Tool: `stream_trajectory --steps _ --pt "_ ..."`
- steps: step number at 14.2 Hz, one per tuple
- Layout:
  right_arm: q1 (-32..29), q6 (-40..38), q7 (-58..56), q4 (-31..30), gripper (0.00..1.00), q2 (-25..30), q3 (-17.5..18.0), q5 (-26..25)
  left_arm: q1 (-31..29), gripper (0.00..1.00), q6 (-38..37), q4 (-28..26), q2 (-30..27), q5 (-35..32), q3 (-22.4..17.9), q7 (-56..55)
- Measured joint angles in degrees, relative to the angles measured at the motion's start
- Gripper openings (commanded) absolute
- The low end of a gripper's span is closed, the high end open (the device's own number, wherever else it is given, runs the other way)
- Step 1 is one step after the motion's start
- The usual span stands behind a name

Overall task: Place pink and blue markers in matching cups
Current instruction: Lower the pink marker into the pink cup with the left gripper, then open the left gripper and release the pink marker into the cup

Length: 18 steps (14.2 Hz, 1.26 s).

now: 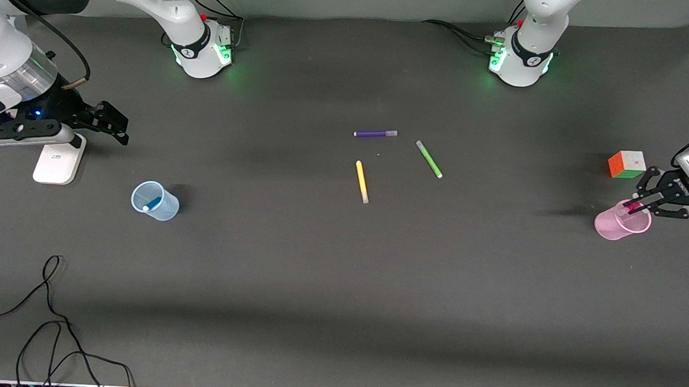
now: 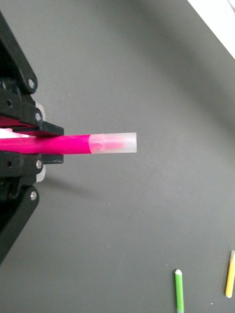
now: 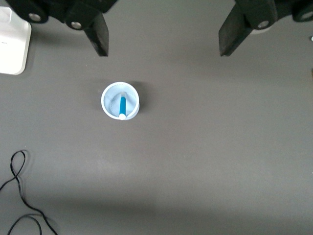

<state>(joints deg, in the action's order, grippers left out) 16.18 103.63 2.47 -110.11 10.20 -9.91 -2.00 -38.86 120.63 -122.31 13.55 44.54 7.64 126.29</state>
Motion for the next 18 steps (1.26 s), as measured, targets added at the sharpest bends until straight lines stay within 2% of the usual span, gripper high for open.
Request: stream_trajectory --steps 2,5,6,7,8,15,18 --pt "0.01 -1.83 0.00 0.57 1.00 -0.06 0.00 0.02 -1.69 0.00 0.00 0.60 3.71 2.85 0.05 6.68" --pt "0.01 -3.47 0.01 0.77 1.00 -0.02 0.00 0.18 -2.41 0.00 -0.36 2.69 6.77 3.80 0.14 9.54" --pt "0.01 -3.54 0.01 0.81 1.00 0.06 -0.03 0.20 -2.44 0.11 -0.76 3.34 7.20 3.97 0.19 9.84" --pt "0.01 -3.56 0.01 0.86 1.00 0.22 -0.12 0.22 -2.48 0.64 -1.36 4.11 7.57 4.03 0.21 10.04" --pt "0.01 -3.56 0.01 0.97 1.00 0.42 -0.23 0.23 -2.52 1.00 -2.29 4.96 7.94 4.04 0.21 10.20" --pt "0.01 -2.79 0.23 1.24 1.00 1.07 -0.39 0.28 -3.83 1.00 -4.87 8.11 10.03 4.35 0.27 10.68" --pt "0.01 -2.59 0.24 0.79 1.00 1.03 -0.39 0.30 -3.76 1.00 -4.98 10.15 9.19 4.31 1.03 6.25"
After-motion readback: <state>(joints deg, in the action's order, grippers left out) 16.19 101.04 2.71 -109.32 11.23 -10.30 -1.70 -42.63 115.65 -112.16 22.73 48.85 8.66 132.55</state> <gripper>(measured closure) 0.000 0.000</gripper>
